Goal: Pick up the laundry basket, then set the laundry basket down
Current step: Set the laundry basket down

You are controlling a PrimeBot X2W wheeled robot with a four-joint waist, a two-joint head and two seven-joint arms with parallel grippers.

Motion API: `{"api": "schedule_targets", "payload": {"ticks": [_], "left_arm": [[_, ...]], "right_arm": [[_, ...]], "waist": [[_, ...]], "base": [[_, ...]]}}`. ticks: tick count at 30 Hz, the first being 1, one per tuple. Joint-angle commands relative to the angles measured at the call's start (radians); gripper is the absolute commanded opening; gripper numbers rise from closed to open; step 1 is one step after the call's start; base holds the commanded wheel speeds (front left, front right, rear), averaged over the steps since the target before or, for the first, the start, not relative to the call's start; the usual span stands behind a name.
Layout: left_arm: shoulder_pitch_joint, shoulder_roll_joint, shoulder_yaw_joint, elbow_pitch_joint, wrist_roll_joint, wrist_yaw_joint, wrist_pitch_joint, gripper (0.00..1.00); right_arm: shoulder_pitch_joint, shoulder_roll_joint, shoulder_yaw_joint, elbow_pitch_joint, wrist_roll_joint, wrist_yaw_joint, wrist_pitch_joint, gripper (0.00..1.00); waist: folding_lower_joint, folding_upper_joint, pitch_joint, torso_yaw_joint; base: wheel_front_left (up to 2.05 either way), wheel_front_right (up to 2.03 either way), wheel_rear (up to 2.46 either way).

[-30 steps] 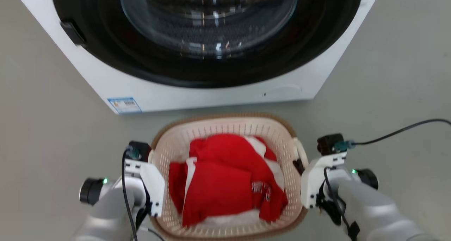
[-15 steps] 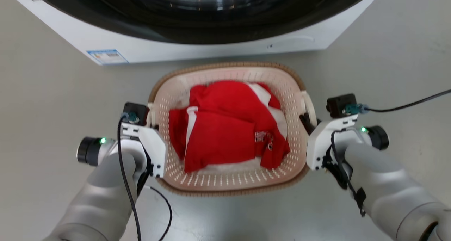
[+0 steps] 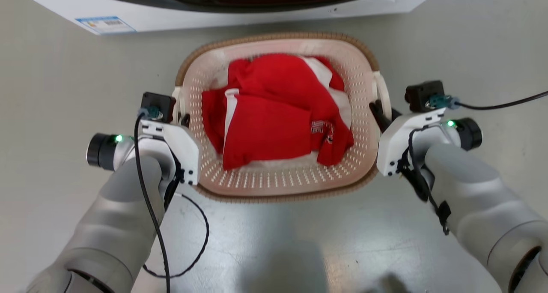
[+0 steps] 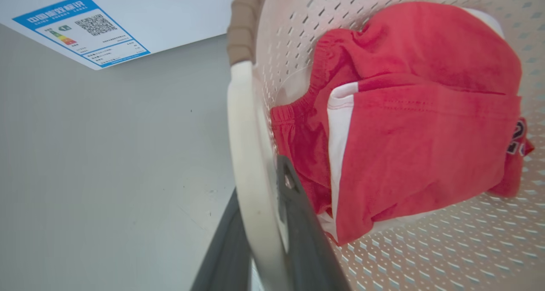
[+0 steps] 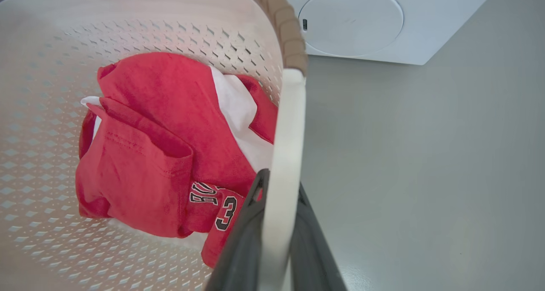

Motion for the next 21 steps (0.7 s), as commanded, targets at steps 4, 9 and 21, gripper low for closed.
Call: {"api": "schedule_targets", "payload": {"ticks": [4, 9, 21], "left_arm": [[-0.047, 0.018, 0.009, -0.005, 0.010, 0.003, -0.025, 0.00], [-0.068, 0.019, 0.007, -0.003, 0.010, 0.006, -0.044, 0.00], [-0.090, 0.032, 0.003, -0.001, 0.010, 0.012, -0.062, 0.00]], "right_arm": [[-0.015, -0.006, 0.013, 0.010, -0.019, 0.007, -0.038, 0.00], [-0.035, -0.001, 0.015, 0.022, -0.022, 0.007, -0.050, 0.00], [-0.033, 0.012, 0.022, 0.032, -0.023, 0.007, -0.062, 0.00]], "waist": [[0.0000, 0.0000, 0.049, 0.004], [0.0000, 0.0000, 0.084, 0.009], [0.0000, 0.0000, 0.127, 0.011]], "base": [[0.00, 0.00, 0.00], [0.00, 0.00, 0.00], [0.00, 0.00, 0.00]]}}
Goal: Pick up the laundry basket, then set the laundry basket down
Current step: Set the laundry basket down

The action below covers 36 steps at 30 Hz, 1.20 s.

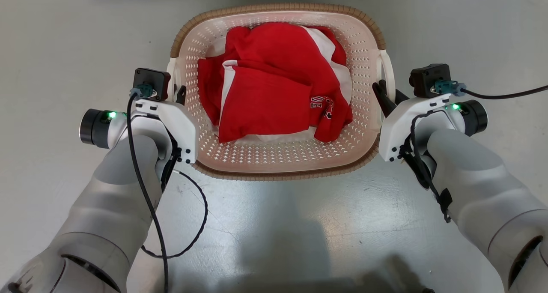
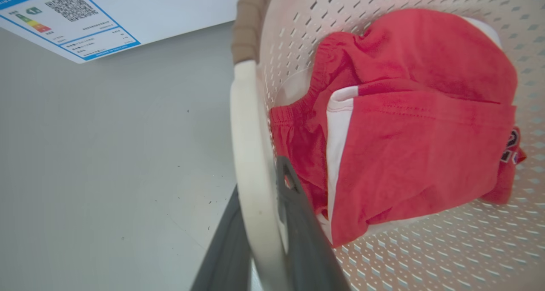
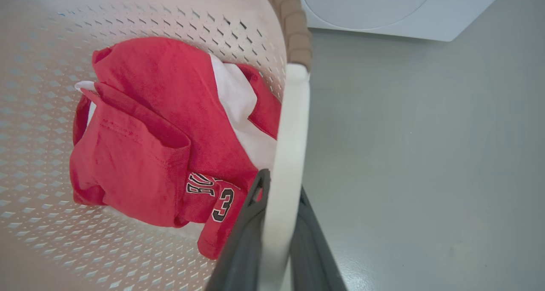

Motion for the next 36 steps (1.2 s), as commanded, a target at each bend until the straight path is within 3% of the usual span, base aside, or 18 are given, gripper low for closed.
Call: {"api": "schedule_targets", "payload": {"ticks": [1, 36], "left_arm": [[-0.015, 0.026, 0.003, -0.005, 0.011, 0.005, -0.009, 0.00], [-0.032, 0.018, -0.009, -0.003, -0.017, 0.009, -0.007, 0.00]], "right_arm": [[0.025, 0.007, 0.011, 0.002, -0.017, 0.007, -0.017, 0.00], [-0.004, 0.001, 0.027, 0.012, -0.011, 0.007, -0.025, 0.00]], "waist": [[0.0000, 0.0000, 0.003, 0.000], [0.0000, 0.0000, 0.054, 0.007]], "base": [[0.00, 0.00, 0.00], [0.00, 0.00, 0.00]]}}
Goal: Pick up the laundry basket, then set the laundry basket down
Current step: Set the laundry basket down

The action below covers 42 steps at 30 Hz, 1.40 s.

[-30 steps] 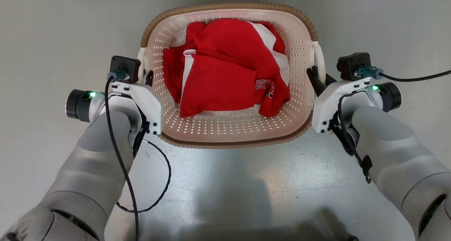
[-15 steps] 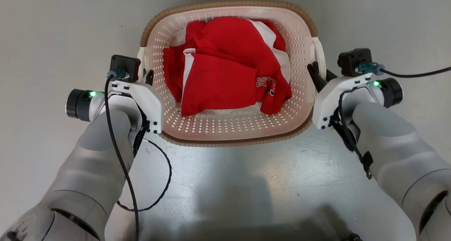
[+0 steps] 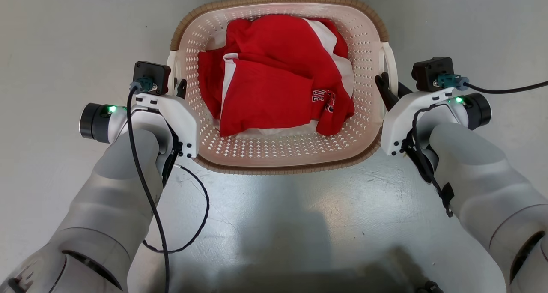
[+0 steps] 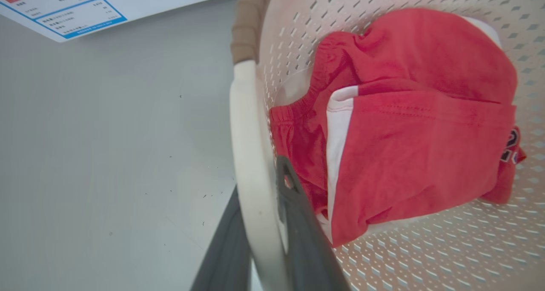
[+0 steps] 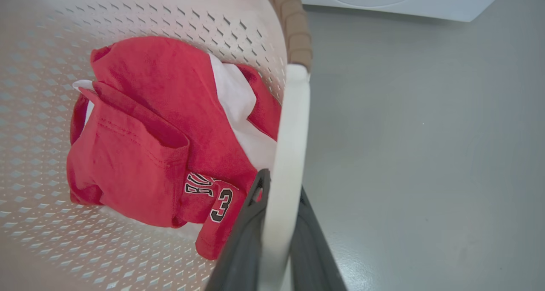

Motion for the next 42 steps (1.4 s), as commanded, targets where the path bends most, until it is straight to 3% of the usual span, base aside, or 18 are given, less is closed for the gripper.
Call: {"api": "schedule_targets", "payload": {"ticks": [1, 24, 25, 26, 27, 28, 42], "left_arm": [[-0.012, 0.021, 0.003, -0.004, -0.004, 0.003, -0.008, 0.00], [-0.022, 0.028, -0.005, -0.004, -0.021, 0.008, 0.003, 0.00], [-0.021, 0.027, 0.003, -0.004, -0.030, 0.013, 0.008, 0.00], [-0.021, 0.025, 0.007, -0.004, -0.035, 0.015, 0.011, 0.08], [-0.021, 0.023, 0.008, -0.004, -0.038, 0.017, 0.012, 0.39], [-0.021, 0.022, 0.013, -0.004, -0.044, 0.025, 0.013, 1.00], [-0.005, 0.022, 0.028, -0.004, -0.074, 0.060, 0.037, 1.00]], "right_arm": [[0.017, 0.001, 0.016, 0.000, -0.012, 0.007, -0.018, 0.00], [0.005, 0.006, 0.022, 0.002, -0.008, 0.007, -0.021, 0.00], [0.000, 0.004, 0.021, 0.005, -0.011, 0.007, -0.021, 0.08], [-0.006, 0.002, 0.017, 0.008, -0.013, 0.007, -0.022, 0.43], [-0.008, 0.002, 0.014, 0.011, -0.015, 0.007, -0.023, 1.00], [-0.009, 0.002, 0.012, 0.013, -0.017, 0.007, -0.023, 1.00], [-0.025, -0.021, -0.220, -0.033, -0.208, 0.007, -0.024, 1.00]], "waist": [[-0.0001, 0.0000, 0.004, 0.000], [-0.0001, 0.0000, 0.035, -0.008], [-0.0001, 0.0000, 0.037, -0.007], [-0.0001, 0.0000, 0.039, -0.007], [-0.0001, 0.0000, 0.040, -0.007], [-0.0001, 0.0000, 0.042, -0.006], [-0.0001, 0.0000, 0.028, -0.009]], "base": [[0.00, 0.00, 0.00], [0.00, 0.00, 0.00], [0.00, 0.00, 0.00], [0.00, 0.00, 0.00], [0.00, 0.00, 0.00], [0.00, 0.00, 0.00], [0.00, 0.00, 0.00]]}}
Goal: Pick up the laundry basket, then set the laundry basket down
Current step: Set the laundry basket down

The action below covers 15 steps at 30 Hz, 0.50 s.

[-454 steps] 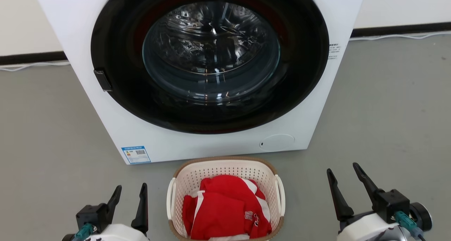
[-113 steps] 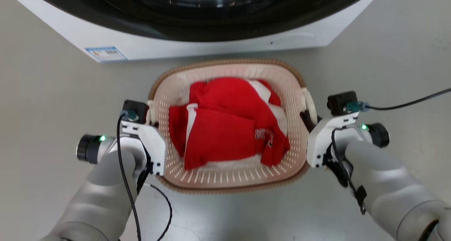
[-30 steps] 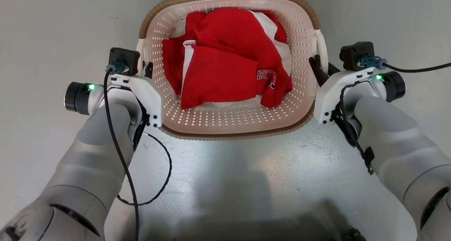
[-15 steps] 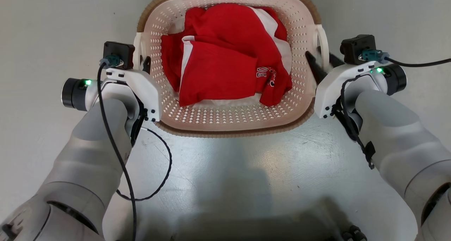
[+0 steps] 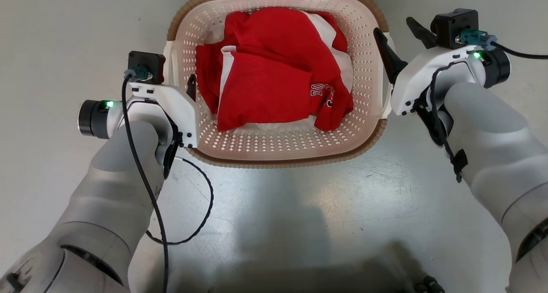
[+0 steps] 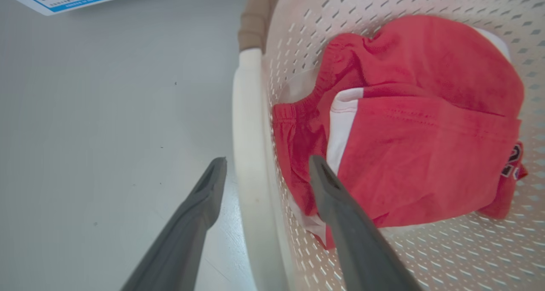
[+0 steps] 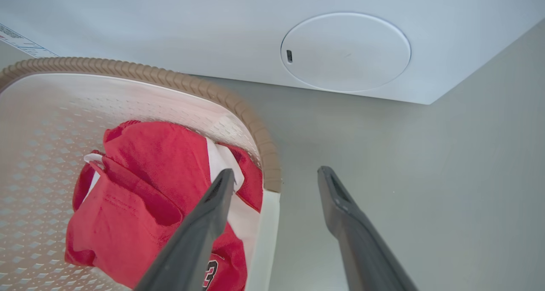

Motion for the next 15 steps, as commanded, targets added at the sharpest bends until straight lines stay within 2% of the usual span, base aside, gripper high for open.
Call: {"api": "schedule_targets", "payload": {"ticks": [1, 8, 15], "left_arm": [[0.022, 0.030, 0.015, -0.002, -0.007, 0.015, -0.006, 1.00], [0.040, 0.037, 0.016, -0.002, -0.014, 0.022, -0.014, 1.00], [0.089, 0.035, 0.023, -0.002, -0.027, 0.023, -0.039, 1.00]], "right_arm": [[0.080, 0.000, -0.021, -0.016, -0.031, 0.006, -0.014, 1.00], [0.133, 0.005, -0.130, -0.041, -0.134, 0.006, -0.014, 1.00], [0.209, 0.010, -0.262, -0.085, -0.260, 0.006, -0.014, 1.00]], "waist": [[0.0000, 0.0000, -0.008, 0.000], [0.0000, 0.0000, -0.052, -0.001], [0.0000, 0.0000, -0.147, -0.002]], "base": [[0.00, 0.00, 0.00], [0.00, 0.00, 0.00], [0.00, 0.00, 0.00]]}}
